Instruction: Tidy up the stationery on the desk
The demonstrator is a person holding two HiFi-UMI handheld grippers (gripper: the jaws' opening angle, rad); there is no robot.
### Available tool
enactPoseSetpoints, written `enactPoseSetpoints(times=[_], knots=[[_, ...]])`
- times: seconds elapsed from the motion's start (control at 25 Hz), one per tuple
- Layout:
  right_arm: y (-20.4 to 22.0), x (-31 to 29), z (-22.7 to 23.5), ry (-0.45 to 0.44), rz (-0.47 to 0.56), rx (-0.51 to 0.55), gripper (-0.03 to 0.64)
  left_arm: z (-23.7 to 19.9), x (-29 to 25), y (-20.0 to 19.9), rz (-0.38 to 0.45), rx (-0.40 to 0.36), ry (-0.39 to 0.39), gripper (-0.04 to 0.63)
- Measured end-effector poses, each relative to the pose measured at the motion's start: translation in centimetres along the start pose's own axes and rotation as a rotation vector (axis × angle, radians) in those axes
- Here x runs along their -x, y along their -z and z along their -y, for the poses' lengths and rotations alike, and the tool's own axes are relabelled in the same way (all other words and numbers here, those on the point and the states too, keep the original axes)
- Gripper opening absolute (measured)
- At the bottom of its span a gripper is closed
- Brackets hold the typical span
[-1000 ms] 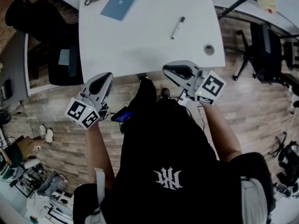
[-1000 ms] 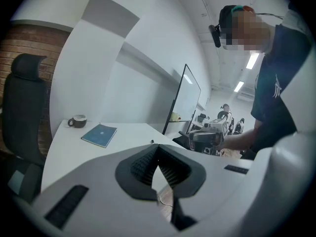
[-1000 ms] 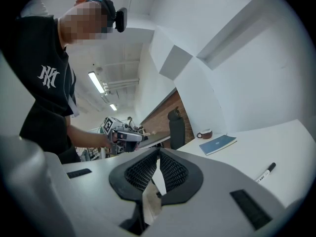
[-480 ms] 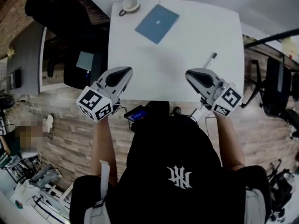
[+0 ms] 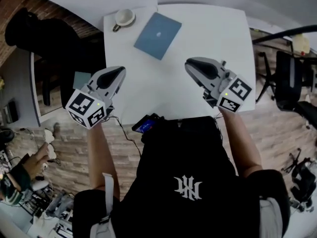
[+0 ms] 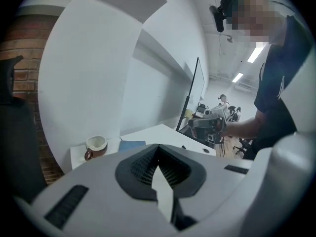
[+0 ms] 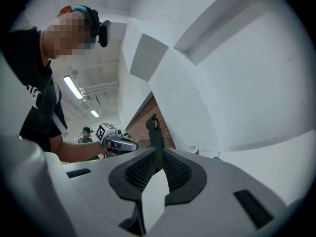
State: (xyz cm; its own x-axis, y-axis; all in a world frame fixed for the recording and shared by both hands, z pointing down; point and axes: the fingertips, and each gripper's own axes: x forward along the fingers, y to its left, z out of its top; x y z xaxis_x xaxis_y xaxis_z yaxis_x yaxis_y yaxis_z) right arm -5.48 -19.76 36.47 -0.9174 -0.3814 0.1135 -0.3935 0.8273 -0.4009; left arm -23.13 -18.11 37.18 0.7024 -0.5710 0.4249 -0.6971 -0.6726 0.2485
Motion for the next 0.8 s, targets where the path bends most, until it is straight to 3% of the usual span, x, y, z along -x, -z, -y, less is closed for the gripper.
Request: enactPoseSetpoints(times=[0.32,0.52,0.8], knots=[[1.6,-1.5,5.0,0.044,0.023,-0.132,0.12,-3.4,-6.9,-0.9,-0.074,-0.008,0.064,0.003],[4.4,-2.8,9.4,0.099,-0.013,-0.242,0.12,-6.0,-11.0,0.4,-0.125,0.034,0.036,0.003],[7.9,-5.1,13.5,0.229,-0.01,-0.48,0.12,-9.5,-14.4,3.0,-0.188,0.083,0.003,0.005]])
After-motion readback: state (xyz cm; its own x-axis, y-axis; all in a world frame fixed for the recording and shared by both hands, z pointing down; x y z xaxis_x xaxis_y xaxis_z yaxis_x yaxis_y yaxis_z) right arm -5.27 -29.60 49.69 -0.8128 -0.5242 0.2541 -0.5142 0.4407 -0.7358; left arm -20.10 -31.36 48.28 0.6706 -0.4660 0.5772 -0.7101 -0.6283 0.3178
